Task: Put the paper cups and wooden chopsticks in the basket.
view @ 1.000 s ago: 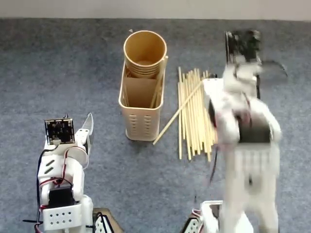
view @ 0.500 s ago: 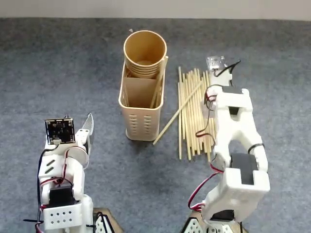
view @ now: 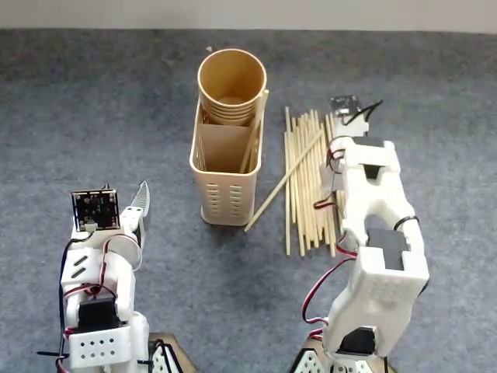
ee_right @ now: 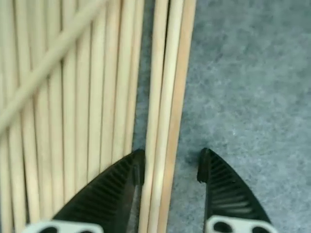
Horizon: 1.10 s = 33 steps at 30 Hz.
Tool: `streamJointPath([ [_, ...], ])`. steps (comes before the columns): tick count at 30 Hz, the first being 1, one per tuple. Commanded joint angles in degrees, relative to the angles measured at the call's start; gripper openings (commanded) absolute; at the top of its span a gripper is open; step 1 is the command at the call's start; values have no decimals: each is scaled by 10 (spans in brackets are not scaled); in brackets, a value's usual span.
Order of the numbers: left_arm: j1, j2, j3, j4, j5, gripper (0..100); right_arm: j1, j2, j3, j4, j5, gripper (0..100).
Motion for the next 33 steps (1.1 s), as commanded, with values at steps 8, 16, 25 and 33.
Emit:
streamJointPath([
  [8,8,-4,11,1,3,245,44,-6,-38,3,7,191],
  [16,8,-4,11,1,3,245,44,-2,-86,47,7,191],
  [25,8,-4,11,1,3,245,44,0,-85,44,8,191],
  [33,8,-4,11,1,3,245,44,48,-83,46,43,191],
])
